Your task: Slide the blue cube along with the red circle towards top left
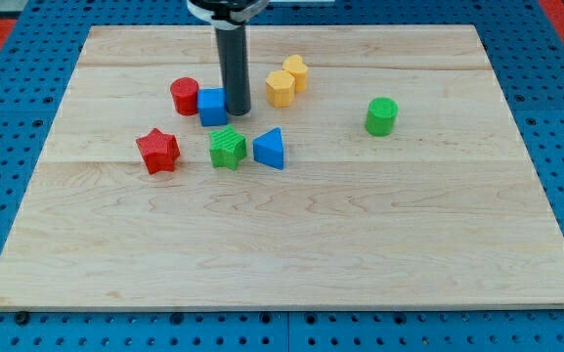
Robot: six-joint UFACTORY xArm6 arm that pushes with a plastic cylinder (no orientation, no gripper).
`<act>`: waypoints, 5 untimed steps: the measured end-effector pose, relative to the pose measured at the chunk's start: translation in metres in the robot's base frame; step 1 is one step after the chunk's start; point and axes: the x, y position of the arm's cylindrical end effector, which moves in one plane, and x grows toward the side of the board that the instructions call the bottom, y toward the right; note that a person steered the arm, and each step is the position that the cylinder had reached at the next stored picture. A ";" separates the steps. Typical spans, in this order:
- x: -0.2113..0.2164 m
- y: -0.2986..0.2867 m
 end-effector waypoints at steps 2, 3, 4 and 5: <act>-0.006 -0.052; -0.015 -0.074; -0.017 -0.082; 0.007 -0.095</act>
